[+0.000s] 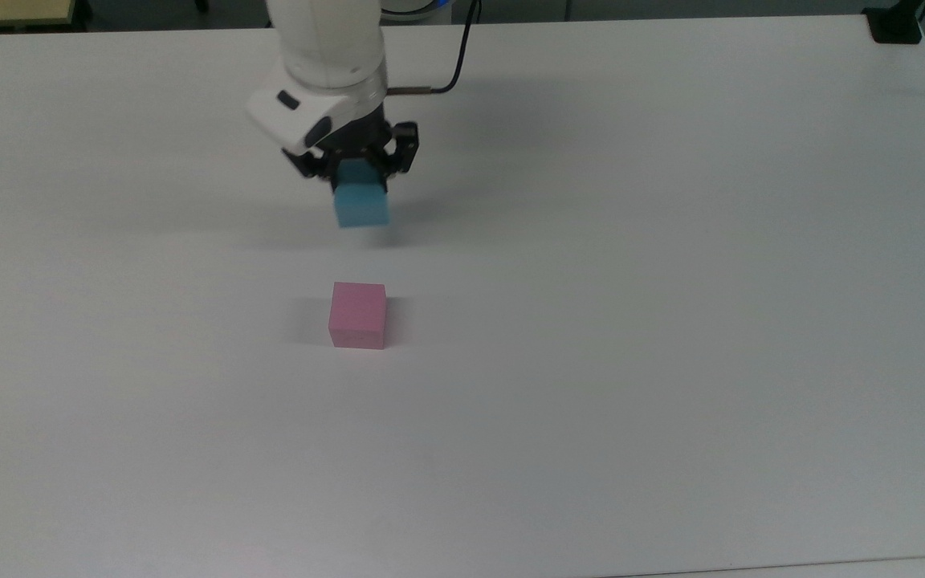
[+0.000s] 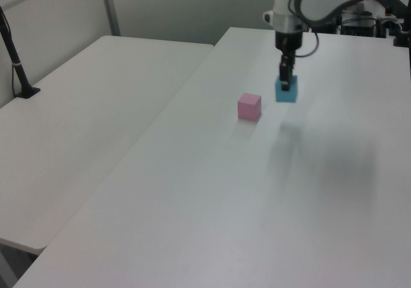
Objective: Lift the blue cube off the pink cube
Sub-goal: 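Lift the light-blue cube off the pink cube and carry it aside, then lower the light-blue cube to the table and open the gripper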
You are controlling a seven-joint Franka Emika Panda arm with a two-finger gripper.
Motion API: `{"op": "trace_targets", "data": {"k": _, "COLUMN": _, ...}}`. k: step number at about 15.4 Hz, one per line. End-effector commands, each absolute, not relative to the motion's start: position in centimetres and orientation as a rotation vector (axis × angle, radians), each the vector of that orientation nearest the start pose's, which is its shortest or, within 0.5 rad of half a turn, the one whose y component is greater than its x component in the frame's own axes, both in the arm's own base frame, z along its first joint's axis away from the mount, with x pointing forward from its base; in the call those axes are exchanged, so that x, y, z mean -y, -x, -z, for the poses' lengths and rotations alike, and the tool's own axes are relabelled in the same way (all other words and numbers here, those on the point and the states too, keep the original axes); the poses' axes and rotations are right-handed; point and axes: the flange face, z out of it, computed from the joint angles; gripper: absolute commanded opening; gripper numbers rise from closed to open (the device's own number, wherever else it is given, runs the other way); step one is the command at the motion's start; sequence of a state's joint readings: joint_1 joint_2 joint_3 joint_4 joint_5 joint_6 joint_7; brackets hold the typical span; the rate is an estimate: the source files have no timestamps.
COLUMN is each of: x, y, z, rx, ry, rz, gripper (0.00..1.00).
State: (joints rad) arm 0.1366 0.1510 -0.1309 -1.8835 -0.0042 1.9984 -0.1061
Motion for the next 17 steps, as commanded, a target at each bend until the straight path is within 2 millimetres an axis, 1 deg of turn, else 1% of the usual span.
{"op": "trace_targets", "data": {"k": 1, "x": -0.8, "y": -54.5, "z": -39.0, "rx": 0.243, "ry": 3.169, "rz": -0.178, "gripper": 0.20}}
{"op": "trace_targets", "data": {"k": 3, "x": -0.7, "y": -53.5, "z": -37.0, "rx": 0.266, "ry": 3.178, "rz": -0.246, "gripper": 0.20}}
{"op": "trace_targets", "data": {"k": 5, "x": -0.6, "y": -53.6, "z": -36.3, "rx": 0.270, "ry": 3.186, "rz": -0.238, "gripper": 0.23}}
{"op": "trace_targets", "data": {"k": 6, "x": -0.6, "y": -53.6, "z": -36.0, "rx": 0.270, "ry": 3.185, "rz": -0.248, "gripper": 0.27}}
{"op": "trace_targets", "data": {"k": 7, "x": -0.5, "y": -53.6, "z": -35.8, "rx": 0.266, "ry": 3.185, "rz": -0.255, "gripper": 0.38}}
{"op": "trace_targets", "data": {"k": 9, "x": -0.4, "y": -53.5, "z": -35.6, "rx": 0.261, "ry": 3.184, "rz": -0.267, "gripper": 0.77}}
{"op": "trace_targets", "data": {"k": 10, "x": 0.0, "y": -53.4, "z": -35.5, "rx": 0.207, "ry": 3.189, "rz": -0.279, "gripper": 1.00}}
{"op": "trace_targets", "data": {"k": 12, "x": 0.1, "y": -53.2, "z": -35.5, "rx": 0.154, "ry": 3.192, "rz": -0.299, "gripper": 1.00}}
{"op": "trace_targets", "data": {"k": 14, "x": 0.1, "y": -53.0, "z": -36.5, "rx": 0.134, "ry": 3.192, "rz": -0.316, "gripper": 1.00}}
{"op": "trace_targets", "data": {"k": 16, "x": 0.1, "y": -53.3, "z": -40.0, "rx": 0.119, "ry": 3.194, "rz": -0.277, "gripper": 1.00}}
{"op": "trace_targets", "data": {"k": 17, "x": -0.3, "y": -53.7, "z": -42.3, "rx": 0.119, "ry": 3.194, "rz": -0.252, "gripper": 1.00}}
